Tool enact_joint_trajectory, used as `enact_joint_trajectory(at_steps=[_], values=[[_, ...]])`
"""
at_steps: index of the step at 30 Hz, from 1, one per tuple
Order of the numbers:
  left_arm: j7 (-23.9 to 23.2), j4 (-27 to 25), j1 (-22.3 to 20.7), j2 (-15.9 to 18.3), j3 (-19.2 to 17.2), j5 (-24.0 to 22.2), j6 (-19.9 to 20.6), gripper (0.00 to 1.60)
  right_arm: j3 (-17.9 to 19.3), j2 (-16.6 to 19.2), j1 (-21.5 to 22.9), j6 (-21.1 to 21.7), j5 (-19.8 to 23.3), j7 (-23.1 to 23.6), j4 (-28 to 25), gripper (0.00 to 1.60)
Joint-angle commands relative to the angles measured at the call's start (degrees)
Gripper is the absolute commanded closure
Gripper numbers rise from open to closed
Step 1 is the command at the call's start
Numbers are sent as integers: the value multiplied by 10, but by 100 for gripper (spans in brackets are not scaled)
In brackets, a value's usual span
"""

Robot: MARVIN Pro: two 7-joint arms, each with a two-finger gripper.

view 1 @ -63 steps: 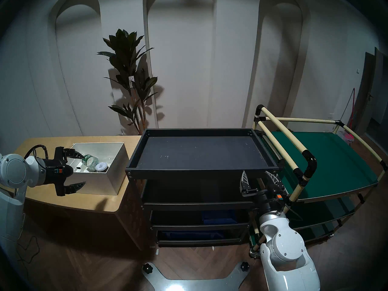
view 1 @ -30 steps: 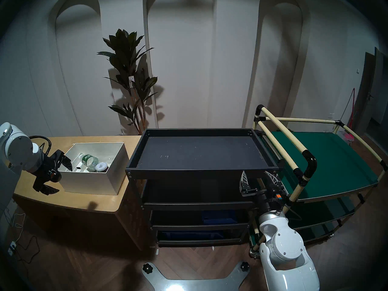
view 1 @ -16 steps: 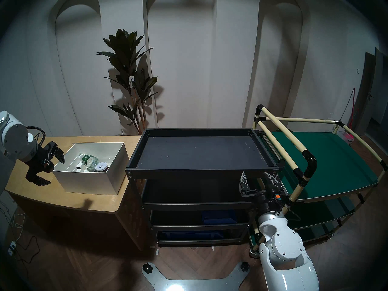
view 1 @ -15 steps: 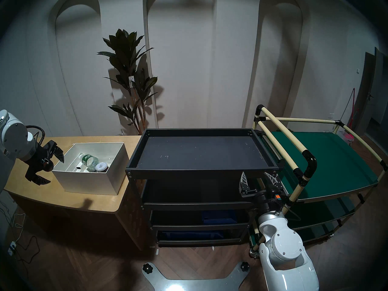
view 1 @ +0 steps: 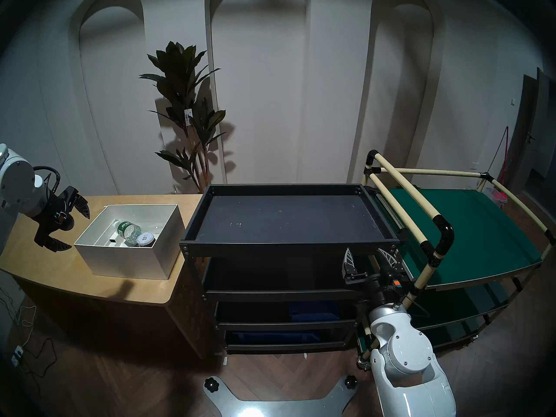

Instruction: Put the storage box onto the shelf

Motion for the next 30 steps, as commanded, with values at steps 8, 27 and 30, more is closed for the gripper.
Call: enact_joint_trajectory(at_steps=[8,27,30], values=[[47,-6,-34,5,22,-29,20,0,0,0,5,-3,0,0,-3,0],[125,-9,-57,-14,59,-57,53,0,0,0,9,-3,0,0,8,0],[133,-7,-57,-20,69,-61,58,0,0,0,9,-3,0,0,9,0]])
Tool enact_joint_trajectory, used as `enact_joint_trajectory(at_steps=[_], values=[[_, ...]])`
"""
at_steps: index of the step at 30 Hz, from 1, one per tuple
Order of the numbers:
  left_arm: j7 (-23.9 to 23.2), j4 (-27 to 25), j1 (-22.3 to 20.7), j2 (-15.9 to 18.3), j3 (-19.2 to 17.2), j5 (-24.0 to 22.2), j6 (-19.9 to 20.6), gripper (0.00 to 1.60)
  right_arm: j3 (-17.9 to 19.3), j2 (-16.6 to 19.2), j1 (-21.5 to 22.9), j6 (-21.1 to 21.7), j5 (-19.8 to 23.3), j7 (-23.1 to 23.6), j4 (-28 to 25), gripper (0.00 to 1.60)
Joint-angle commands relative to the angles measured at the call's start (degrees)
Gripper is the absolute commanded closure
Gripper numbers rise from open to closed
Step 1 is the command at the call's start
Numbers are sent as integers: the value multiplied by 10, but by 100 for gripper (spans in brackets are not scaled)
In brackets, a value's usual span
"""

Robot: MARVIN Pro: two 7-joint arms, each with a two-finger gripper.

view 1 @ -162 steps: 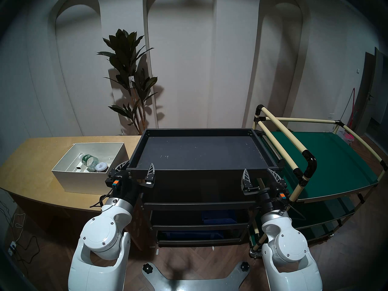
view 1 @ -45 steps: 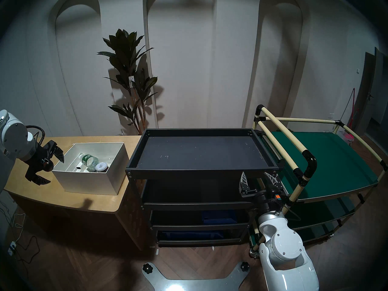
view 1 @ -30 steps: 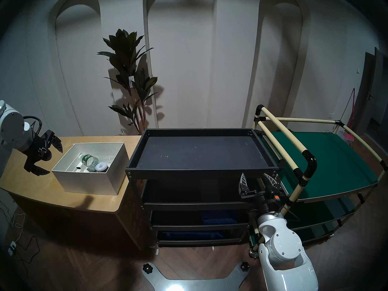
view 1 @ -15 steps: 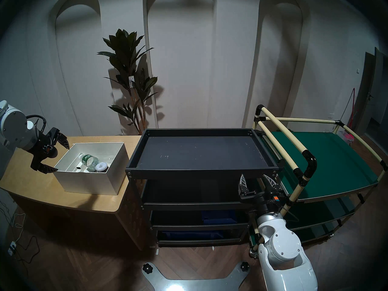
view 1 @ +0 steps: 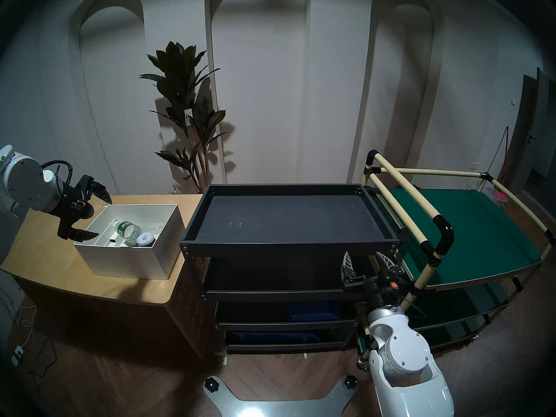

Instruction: Put the storage box onto the shelf

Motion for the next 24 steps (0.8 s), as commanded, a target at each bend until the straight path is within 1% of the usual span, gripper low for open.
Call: enact_joint_trajectory(at_steps=[1,10,24], values=[[25,5,-15,-9,13,-4,10,0,0,0,5,-3,0,0,-8,0],[37,16,-19,-22,61,-13,16,0,0,0,7,-3,0,0,-5,0],[53,41,-44,-38,107,-22,25,0,0,0,11,-3,0,0,-1,0]])
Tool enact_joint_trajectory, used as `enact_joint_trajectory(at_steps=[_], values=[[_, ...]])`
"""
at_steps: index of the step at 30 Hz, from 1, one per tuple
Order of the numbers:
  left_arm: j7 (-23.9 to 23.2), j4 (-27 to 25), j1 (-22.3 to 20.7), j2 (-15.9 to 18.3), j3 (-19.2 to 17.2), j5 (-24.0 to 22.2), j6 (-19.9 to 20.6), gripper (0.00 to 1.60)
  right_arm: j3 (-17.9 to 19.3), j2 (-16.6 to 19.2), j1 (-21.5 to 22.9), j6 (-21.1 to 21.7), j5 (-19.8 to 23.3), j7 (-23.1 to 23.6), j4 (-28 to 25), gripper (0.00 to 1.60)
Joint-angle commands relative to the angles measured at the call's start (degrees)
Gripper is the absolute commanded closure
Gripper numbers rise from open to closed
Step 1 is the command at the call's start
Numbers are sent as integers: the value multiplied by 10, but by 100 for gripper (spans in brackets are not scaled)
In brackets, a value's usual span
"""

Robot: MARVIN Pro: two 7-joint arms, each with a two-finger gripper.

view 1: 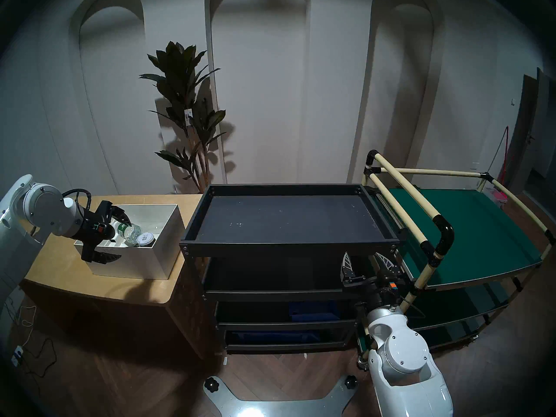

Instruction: Put the storage box onto the shelf

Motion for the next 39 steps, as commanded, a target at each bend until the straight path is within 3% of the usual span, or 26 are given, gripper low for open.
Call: enact_joint_trajectory(at_steps=[1,39], values=[[9,7,-28,-2,6,-1,3,0,0,0,5,-3,0,0,-10,0],[33,105,-101,-59,98,-6,30,0,0,0,13,-3,0,0,2,0]])
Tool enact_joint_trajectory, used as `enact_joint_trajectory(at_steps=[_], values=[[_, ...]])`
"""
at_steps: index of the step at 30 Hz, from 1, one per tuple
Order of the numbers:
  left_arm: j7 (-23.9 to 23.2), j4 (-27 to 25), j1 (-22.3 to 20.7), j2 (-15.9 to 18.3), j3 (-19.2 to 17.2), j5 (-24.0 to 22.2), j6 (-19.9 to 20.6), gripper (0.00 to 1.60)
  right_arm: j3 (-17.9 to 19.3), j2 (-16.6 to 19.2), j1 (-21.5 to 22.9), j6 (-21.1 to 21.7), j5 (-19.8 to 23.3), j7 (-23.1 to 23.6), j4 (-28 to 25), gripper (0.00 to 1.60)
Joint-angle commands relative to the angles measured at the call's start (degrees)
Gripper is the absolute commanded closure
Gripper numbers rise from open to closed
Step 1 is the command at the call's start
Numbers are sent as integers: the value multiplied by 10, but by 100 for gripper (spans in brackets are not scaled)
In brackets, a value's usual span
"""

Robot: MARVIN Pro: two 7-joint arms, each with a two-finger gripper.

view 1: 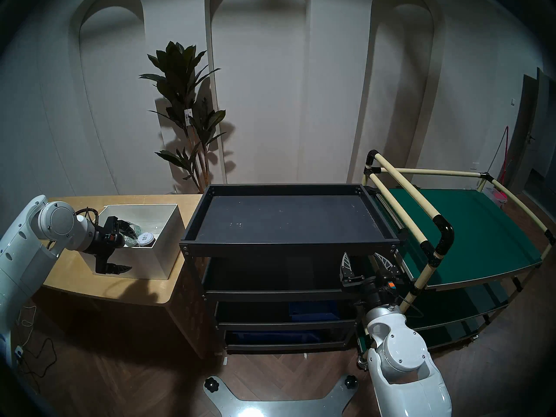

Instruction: Put the storage box onto the shelf

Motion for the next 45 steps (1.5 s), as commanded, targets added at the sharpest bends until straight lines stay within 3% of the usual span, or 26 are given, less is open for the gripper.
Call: enact_joint_trajectory(at_steps=[1,36,37,38,39,40,45], values=[[5,10,-31,-9,5,3,2,0,0,0,5,-3,0,0,-9,0],[21,104,-117,-99,89,34,26,0,0,0,13,-4,0,0,-4,0],[22,108,-124,-103,91,36,27,90,0,0,13,-4,0,0,-4,0],[22,108,-124,-103,91,36,27,90,0,0,13,-4,0,0,-4,0],[23,111,-129,-105,93,37,27,110,0,0,13,-4,0,0,-4,0],[25,113,-132,-107,93,38,28,160,0,0,14,-4,0,0,-4,0],[21,129,-158,-116,101,43,34,160,0,0,15,-4,0,0,-4,0]])
